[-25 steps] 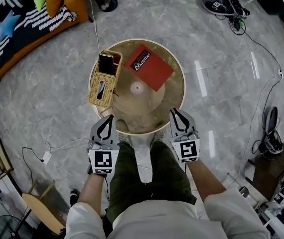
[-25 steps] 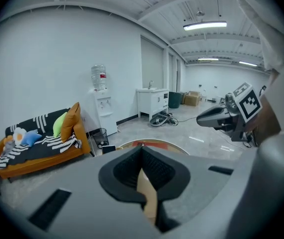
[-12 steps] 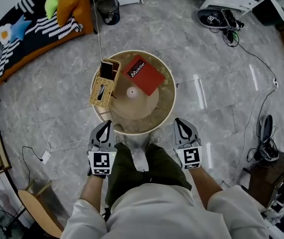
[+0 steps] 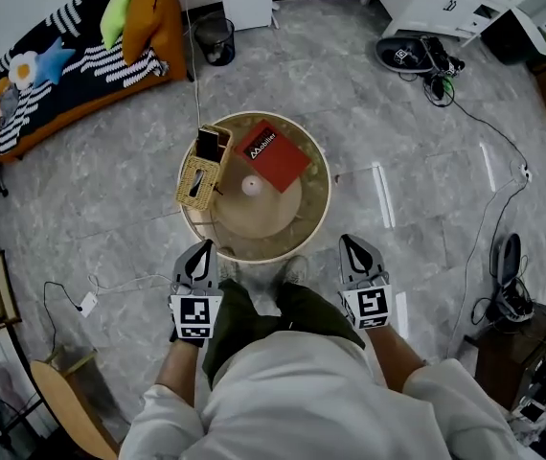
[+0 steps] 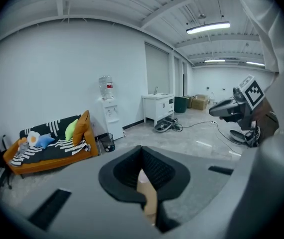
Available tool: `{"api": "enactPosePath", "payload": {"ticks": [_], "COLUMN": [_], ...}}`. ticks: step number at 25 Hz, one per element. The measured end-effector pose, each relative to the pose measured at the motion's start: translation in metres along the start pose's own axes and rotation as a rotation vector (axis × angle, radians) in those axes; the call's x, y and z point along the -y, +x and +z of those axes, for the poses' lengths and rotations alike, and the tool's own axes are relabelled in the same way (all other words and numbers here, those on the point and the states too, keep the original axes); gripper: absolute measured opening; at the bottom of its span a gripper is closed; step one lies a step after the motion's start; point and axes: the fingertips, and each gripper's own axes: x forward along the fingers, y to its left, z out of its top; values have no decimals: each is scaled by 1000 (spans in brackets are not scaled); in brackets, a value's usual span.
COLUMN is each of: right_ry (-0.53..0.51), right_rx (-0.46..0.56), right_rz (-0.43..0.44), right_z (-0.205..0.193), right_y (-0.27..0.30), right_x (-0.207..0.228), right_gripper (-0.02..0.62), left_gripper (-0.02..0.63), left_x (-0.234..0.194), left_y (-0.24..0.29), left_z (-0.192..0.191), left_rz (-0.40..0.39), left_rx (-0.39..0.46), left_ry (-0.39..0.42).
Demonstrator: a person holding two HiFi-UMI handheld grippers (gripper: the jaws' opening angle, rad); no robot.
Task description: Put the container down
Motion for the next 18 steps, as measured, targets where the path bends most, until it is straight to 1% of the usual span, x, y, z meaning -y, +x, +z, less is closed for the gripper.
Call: {"api": "enactPosePath", "payload": {"ticks": [13, 18], "right_ry": [-21, -19], "right_rx": [20, 19], "right_rz": [22, 25], "right_z": [10, 7], "right_y": [-11, -11], "right_x": [3, 6], "right_gripper": [20, 20], "left_gripper": [6, 8], "left_x": [21, 23], "left_y": [-3, 0], "left_z": [15, 16], "left_rz": [0, 1], "left_rx": [22, 22], "left_ry": [9, 13]}}
